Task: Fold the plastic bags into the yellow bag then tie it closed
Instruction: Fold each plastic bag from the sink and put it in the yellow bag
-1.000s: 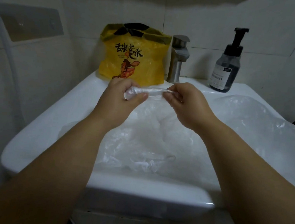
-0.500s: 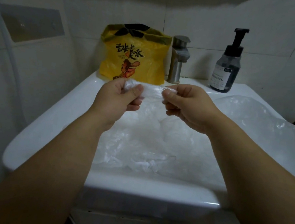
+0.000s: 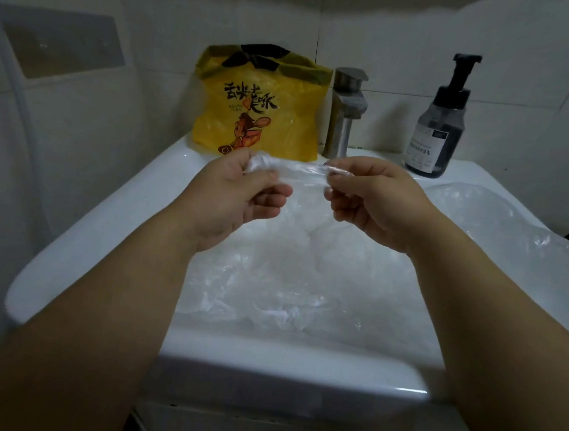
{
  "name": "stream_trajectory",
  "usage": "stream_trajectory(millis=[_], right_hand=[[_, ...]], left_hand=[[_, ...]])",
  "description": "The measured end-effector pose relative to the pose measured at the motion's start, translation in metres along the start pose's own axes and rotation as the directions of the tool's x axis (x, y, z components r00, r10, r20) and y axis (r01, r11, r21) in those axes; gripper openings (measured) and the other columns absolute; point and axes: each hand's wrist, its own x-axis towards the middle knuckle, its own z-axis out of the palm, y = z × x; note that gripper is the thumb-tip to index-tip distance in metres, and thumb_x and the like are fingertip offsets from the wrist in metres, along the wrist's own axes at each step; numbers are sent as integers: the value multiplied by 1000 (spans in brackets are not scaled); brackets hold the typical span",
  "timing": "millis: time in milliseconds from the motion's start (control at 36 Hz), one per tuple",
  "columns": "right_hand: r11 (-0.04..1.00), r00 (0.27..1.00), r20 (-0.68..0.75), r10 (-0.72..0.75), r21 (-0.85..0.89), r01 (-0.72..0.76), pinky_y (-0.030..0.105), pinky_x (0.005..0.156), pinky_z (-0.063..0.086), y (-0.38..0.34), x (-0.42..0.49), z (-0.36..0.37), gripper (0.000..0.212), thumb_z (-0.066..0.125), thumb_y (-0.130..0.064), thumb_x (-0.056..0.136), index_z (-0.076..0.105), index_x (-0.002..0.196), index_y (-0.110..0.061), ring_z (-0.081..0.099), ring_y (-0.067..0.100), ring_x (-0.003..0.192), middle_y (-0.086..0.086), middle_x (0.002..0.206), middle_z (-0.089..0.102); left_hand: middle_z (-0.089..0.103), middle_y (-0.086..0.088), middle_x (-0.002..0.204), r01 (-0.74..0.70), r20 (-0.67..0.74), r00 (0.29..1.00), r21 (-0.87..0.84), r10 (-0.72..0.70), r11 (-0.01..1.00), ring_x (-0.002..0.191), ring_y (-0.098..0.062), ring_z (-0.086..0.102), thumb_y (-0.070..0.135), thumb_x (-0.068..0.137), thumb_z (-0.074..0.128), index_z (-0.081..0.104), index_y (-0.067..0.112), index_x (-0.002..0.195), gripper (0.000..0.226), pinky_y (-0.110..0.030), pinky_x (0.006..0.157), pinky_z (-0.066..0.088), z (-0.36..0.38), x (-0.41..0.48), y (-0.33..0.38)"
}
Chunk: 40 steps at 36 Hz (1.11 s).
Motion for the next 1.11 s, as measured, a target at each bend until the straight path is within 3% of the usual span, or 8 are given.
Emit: stream_trajectory(millis=[194,333,417,500,667,778,1028,1111], right_hand=[[990,999,18,-31,139,28,25,55,50,-3,-1,1,24,46,10,91,66,94,-1,57,16,56,10,62,62],[990,994,102,-41,142,26,26,59,52,-3,-2,3,8,59,-1,87,60,87,6,50,13,53,14,66,46],[998,997,71,-37,48,34,26,63,53,-1,-2,4,17,62,-15,87,64,85,1,54,10,53,4,60,55],[997,999,18,-48,-53,49,25,65,55,0,-2,4,5,63,-7,86,66,88,-4,61,12,63,7,72,62],[993,997,17,72,-96,-71,22,64,58,1,-1,2,34,64,-2,85,59,118,-2,60,15,66,11,81,58],[973,988,55,145,-190,-133,19,59,55,1,-4,6,10,61,-9,89,67,93,-2,55,11,60,8,74,57],[957,994,65,85,-282,-64,24,63,52,4,-6,21,19,55,-21,95,65,87,-7,49,12,61,3,68,51],[940,999,38,-20,-339,32,24,63,52,13,-6,34,25,54,-23,96,66,89,-2,50,11,61,2,68,51]], left_hand=[[67,-1,63,31,46,999,-237,-21,971,55,-5,61,-5,97,40,57,16,89,29,-17,53,52,1,-1,6],[66,-7,63,72,59,997,-334,-56,940,55,-11,62,0,93,40,56,6,83,20,-20,54,54,0,-2,8],[65,-4,62,46,6,999,-257,-46,965,55,-9,60,17,90,55,57,11,82,10,-20,53,53,-1,0,6],[65,1,63,6,-49,999,-68,-9,998,56,-5,59,12,93,59,59,12,84,9,-17,55,52,1,3,0],[64,2,72,-27,-76,997,16,28,999,66,-3,62,7,88,65,64,11,91,5,-15,62,52,-3,6,-6],[62,8,66,-20,-97,995,-47,15,999,63,-1,59,5,86,65,65,13,84,8,-14,63,51,-2,6,-6],[49,7,65,-25,-186,982,-220,-17,975,59,-1,48,25,92,59,60,19,89,6,-15,63,48,-1,10,-5],[61,5,84,-7,-132,991,-183,-18,983,81,-7,61,49,74,62,57,11,116,57,-25,79,53,4,8,-8]])
